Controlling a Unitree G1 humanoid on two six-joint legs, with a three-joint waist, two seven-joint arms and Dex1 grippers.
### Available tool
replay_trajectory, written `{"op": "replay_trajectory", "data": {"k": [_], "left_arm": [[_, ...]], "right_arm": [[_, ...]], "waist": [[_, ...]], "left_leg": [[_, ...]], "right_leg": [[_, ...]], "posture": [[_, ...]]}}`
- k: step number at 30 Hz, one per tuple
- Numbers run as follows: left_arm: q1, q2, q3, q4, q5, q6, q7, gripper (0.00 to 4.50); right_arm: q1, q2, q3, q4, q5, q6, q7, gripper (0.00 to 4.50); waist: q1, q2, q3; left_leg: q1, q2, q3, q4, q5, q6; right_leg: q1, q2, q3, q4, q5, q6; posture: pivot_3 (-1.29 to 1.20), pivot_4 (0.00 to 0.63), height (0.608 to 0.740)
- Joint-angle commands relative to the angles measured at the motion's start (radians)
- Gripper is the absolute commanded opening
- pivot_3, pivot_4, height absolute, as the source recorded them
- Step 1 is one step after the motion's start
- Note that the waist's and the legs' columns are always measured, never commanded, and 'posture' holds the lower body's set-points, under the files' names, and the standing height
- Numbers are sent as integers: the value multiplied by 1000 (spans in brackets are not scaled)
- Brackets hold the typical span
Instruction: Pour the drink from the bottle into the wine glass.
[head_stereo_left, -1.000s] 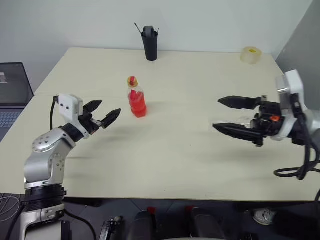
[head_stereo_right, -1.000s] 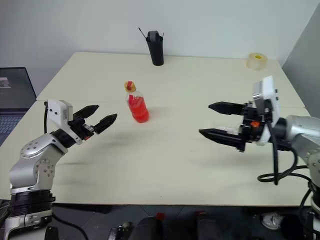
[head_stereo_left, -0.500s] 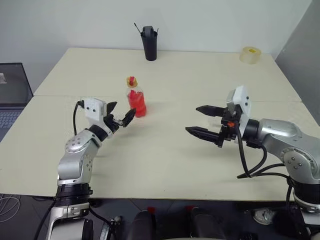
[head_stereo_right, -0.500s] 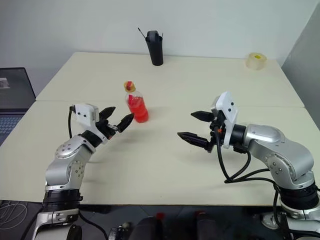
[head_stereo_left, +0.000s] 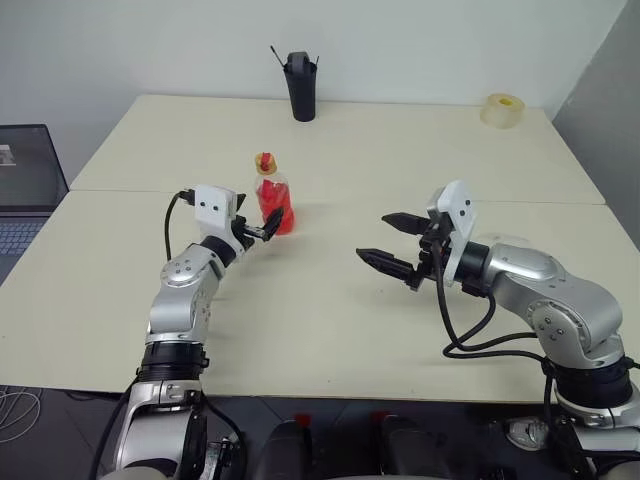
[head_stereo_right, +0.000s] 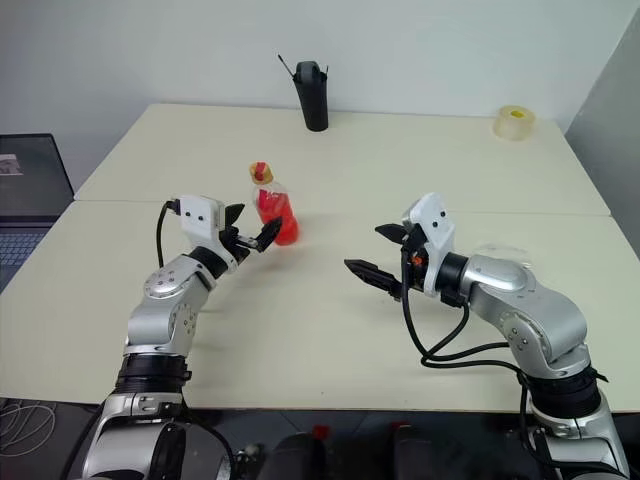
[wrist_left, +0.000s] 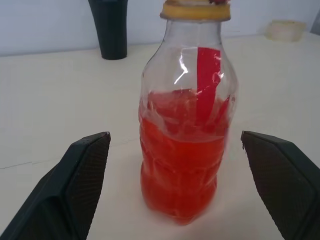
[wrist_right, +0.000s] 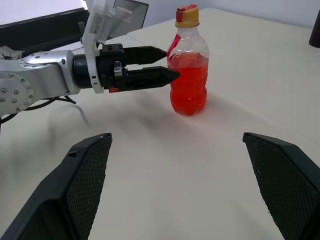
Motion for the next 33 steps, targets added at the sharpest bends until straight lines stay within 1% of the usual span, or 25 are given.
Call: {"op": "replay_trajectory", "data": {"k": [1, 9, 16, 20, 27, 33], "left_arm": [[-36, 8, -8, 29, 28, -57, -2, 4500], [-114, -2, -34, 211, 68, -147, -20, 4500], [-192, -30, -35, 368, 90, -227, -9, 4500], [-255, -39, -29, 475, 99, -292, 2, 4500], [-373, -31, -42, 695, 128, -400, -51, 4500], [-462, -29, -35, 854, 157, -452, -36, 4500]], "right_arm": [[2, 4, -4, -21, -14, -22, 1, 4476], [-7, 22, -3, -10, -40, -25, 2, 4476], [-4, 31, 0, -9, -56, -29, 5, 4476], [-11, 49, -5, -3, -72, -35, -7, 4476], [-19, 65, -9, 7, -87, -35, -12, 4476], [-26, 68, -8, 19, -99, -39, -6, 4476]], "waist": [[0, 0, 0], [0, 0, 0], [0, 0, 0], [0, 0, 0], [0, 0, 0], [0, 0, 0]], "left_leg": [[0, 0, 0, 0, 0, 0], [0, -1, 0, 0, 0, 0], [0, -1, 0, 0, 0, 0], [0, -2, 0, 0, 0, 0], [0, -3, 1, 0, 0, 0], [-1, -3, 2, 0, 0, 0]], "right_leg": [[0, 0, 0, 0, 0, 0], [0, 0, 0, 0, 0, 0], [0, 0, 0, 0, 0, 0], [0, 0, -1, 0, 0, 0], [-1, 1, -4, 0, 0, 0], [-2, 1, -4, 0, 0, 0]], "posture": [[0, 150, 740], [0, 150, 740], [0, 150, 740], [0, 150, 740], [0, 150, 740], [0, 150, 740]]}}
